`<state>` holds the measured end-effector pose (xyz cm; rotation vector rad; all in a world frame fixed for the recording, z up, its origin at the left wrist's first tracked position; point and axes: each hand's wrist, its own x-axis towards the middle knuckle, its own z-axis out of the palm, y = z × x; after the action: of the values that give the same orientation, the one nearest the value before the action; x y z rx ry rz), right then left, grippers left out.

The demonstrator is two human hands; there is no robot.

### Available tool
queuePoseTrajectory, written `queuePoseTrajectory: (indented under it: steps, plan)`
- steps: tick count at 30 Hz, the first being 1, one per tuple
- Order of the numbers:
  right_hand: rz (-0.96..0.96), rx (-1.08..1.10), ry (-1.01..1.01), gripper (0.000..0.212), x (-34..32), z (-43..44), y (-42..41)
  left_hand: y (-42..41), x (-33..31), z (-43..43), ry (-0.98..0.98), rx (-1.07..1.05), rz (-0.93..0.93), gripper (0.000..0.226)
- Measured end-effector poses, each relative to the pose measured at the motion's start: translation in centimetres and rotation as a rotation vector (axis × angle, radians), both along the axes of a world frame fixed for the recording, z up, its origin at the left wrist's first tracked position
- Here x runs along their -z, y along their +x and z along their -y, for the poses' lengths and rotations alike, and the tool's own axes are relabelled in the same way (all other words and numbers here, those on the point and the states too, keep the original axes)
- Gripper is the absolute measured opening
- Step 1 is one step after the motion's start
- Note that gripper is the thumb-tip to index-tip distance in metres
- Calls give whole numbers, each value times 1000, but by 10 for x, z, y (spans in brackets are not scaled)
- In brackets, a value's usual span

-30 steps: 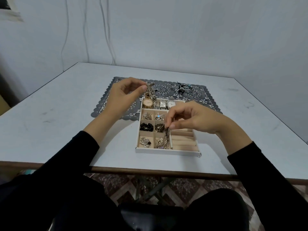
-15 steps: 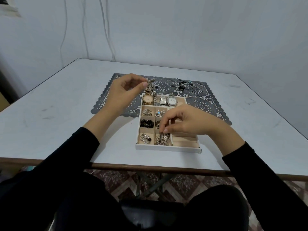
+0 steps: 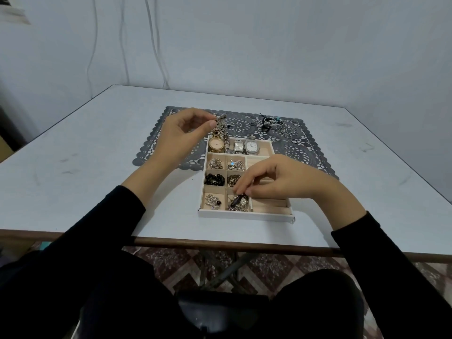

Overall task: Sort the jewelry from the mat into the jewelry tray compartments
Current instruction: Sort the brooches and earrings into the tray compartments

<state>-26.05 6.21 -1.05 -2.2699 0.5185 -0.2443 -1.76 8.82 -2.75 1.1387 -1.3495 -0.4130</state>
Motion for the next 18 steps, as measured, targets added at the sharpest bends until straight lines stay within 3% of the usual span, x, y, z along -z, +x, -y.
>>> queuePoseTrajectory:
  steps: [5, 9, 14, 18]
  plan:
    - [258, 179, 122, 21, 3, 3, -10, -2, 0, -5, 13, 0, 20, 13]
    - [379, 507, 98, 20, 10, 16, -16, -1, 0, -8, 13, 22, 43, 10]
    - [285, 859, -207, 30, 32, 37, -28, -2, 2, -13, 33, 46, 45, 10]
    - [37, 852, -357, 41, 49, 44, -32, -5, 4, -18, 43, 67, 81, 11]
